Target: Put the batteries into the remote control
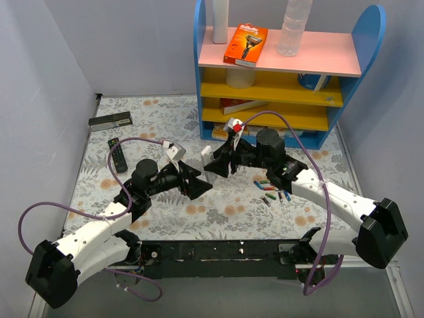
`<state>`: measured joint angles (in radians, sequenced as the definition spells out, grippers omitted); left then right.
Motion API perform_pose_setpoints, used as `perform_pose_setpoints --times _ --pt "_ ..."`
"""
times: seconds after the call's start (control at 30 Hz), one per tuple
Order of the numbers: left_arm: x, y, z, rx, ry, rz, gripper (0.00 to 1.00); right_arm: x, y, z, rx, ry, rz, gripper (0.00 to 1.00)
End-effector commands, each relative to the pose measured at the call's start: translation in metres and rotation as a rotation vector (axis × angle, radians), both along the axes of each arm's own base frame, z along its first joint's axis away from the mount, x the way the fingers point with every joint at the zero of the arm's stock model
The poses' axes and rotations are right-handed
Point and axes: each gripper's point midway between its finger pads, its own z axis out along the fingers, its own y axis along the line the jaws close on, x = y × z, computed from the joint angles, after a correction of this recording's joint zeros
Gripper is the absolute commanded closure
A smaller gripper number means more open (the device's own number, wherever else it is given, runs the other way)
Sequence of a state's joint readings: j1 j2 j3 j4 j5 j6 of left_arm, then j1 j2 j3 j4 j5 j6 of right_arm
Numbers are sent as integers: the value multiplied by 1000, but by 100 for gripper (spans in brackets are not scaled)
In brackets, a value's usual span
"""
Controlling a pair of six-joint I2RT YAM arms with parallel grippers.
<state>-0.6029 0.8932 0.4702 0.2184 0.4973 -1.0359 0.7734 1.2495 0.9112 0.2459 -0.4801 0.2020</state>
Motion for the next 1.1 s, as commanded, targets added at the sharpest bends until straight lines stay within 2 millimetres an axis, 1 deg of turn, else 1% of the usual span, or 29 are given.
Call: perform_pose_setpoints --times 0.0,0.07,0.17,0.2,0.23,0.3,0.33,0.37,0.43,0.47,0.53,0.6,0.73,0.8,0.9,0.93,1.0,1.07 --pt "-10 -4 25 -23 -75 -87 12 -7 -5 17 26 -175 63 99" --pt "-6 -2 25 -22 -64 -57 12 -4 -7 16 12 -179 39 99" --pt "-3 -3 25 -51 -39 -36 16 -5 -6 15 10 -179 57 99" --pt "-4 -4 21 -66 -18 -31 18 -5 -5 15 8 -180 57 99" --pt "-2 -7 28 -105 -38 -40 23 -5 -5 16 11 -179 58 99" --pt "-3 -10 27 -152 -4 -45 28 -4 -3 16 18 -166 56 99" --pt "-1 -13 31 -174 -14 -46 28 -4 -3 16 22 -162 57 99" --pt "1 -15 27 -178 6 -45 28 -6 -1 15 26 -157 68 99" --pt "1 -20 32 -188 -15 -77 28 -8 -1 17 38 -154 79 99" --pt "2 -22 28 -175 -11 -89 28 -11 0 15 39 -151 97 99" --pt "1 -25 30 -153 -54 -128 28 -14 1 16 51 -160 110 99" --pt "0 -26 27 -131 -97 -145 28 -16 1 16 53 -160 122 99" --pt "-3 -26 29 -125 -149 -177 28 -19 1 16 57 -158 135 99" --pt "-6 -27 28 -123 -152 -197 28 -19 1 15 59 -157 137 99" --pt "-5 -27 25 -122 -150 -193 28 -19 2 14 64 -143 140 99" --pt "-4 -27 26 -125 -153 -184 30 -19 2 14 66 -135 136 99" --pt "2 -24 26 -129 -145 -139 31 -13 2 16 71 -111 92 99" --pt "4 -22 30 -153 -144 -106 31 -7 1 15 70 -103 39 99"
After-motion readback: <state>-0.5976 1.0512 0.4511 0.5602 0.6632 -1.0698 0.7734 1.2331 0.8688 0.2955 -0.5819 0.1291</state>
